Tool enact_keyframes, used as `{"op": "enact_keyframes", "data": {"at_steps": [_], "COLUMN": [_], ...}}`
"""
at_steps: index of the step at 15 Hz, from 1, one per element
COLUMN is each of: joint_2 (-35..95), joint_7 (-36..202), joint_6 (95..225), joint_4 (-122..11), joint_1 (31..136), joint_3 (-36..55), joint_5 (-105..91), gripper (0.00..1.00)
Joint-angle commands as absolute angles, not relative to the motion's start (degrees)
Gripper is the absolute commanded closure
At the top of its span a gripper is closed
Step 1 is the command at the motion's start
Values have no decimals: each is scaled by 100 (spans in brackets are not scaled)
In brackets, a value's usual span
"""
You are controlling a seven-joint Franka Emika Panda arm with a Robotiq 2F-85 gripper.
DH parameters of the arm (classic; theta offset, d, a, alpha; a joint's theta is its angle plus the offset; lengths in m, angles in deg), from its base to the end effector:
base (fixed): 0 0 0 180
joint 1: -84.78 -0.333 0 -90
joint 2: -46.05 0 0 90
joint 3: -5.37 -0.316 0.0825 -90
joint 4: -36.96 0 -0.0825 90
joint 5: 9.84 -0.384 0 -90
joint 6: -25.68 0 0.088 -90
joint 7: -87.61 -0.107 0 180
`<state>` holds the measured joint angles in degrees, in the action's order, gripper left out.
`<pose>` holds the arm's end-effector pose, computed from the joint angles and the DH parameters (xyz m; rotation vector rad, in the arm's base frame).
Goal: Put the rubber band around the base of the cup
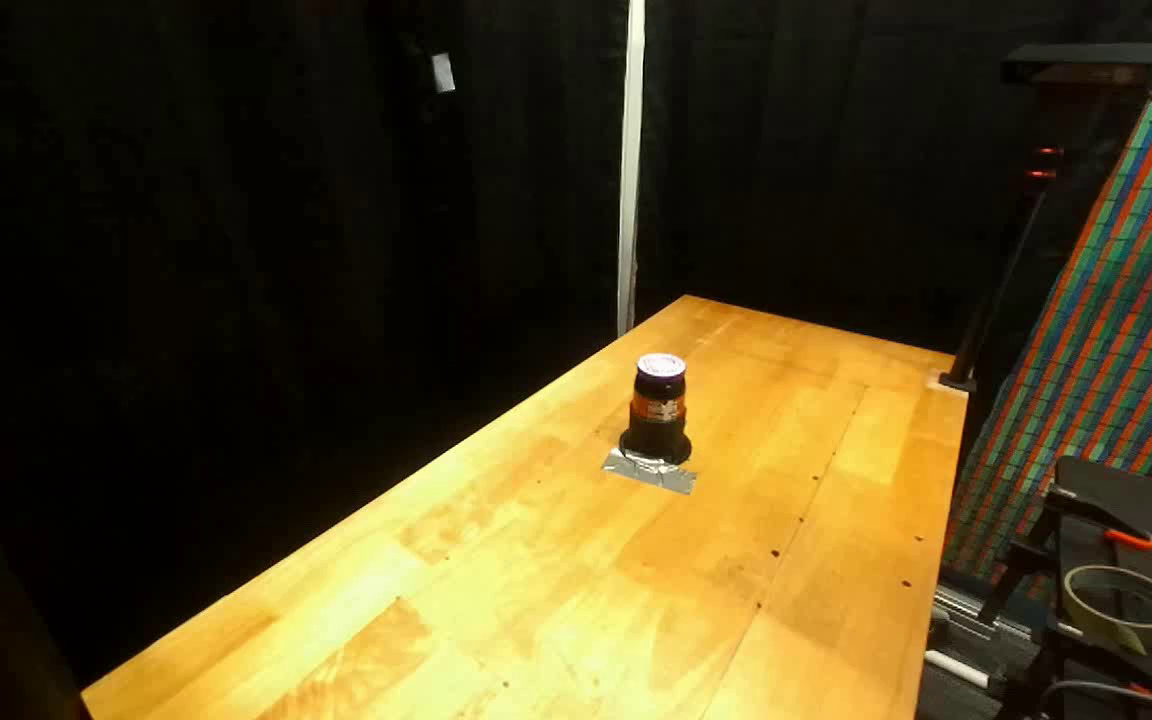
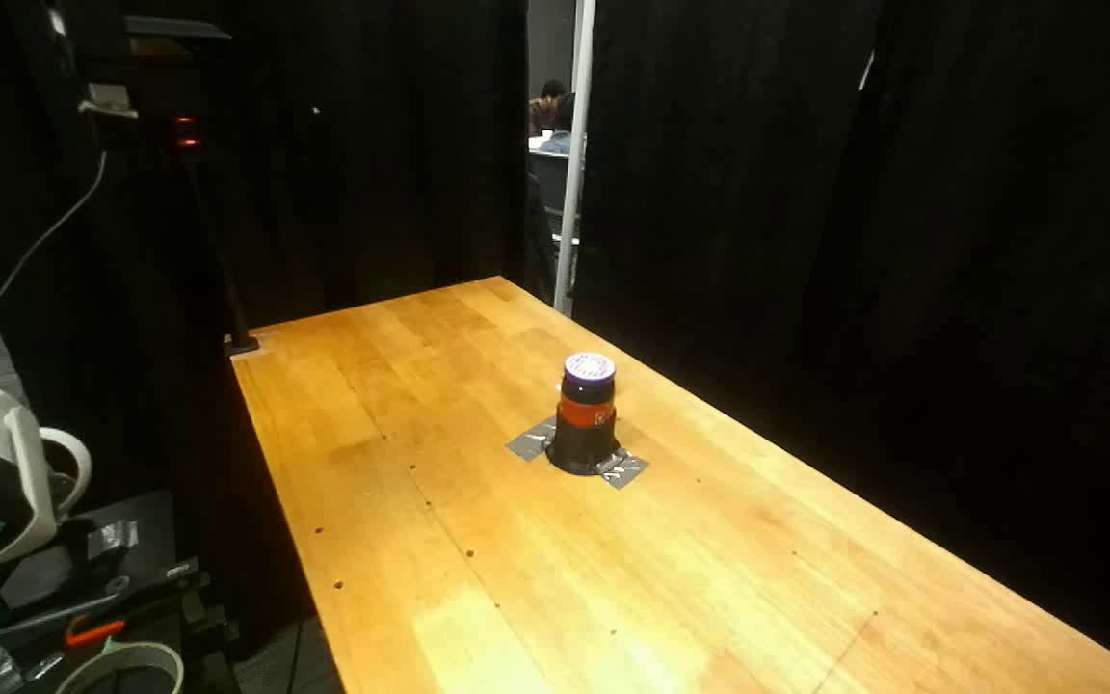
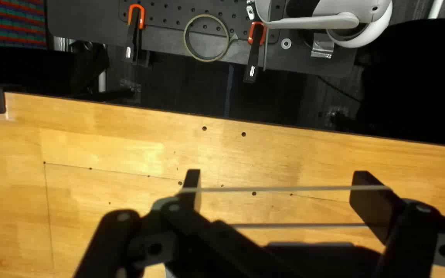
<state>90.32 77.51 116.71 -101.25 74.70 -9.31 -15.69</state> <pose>0.2755 0.1578 0.5514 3.0386 0.2648 -0.0672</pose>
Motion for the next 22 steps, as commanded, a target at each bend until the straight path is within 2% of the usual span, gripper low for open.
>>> {"op": "enact_keyframes", "data": {"at_steps": [1,5,9,15,22], "joint_2": [9030,9050,8363,6236,3899], "joint_7": [7750,7750,8223,8707,9138], "joint_6": [11659,11659,12766,14831,16096], "joint_4": [-10087,-10057,-10247,-9699,-8262], "joint_1": [7471,7472,7600,7813,7950], "joint_3": [-931,-932,-715,-463,-70], "joint_5": [-1568,-1569,-1386,-861,-759], "gripper": [0,0,0,0,0]}}
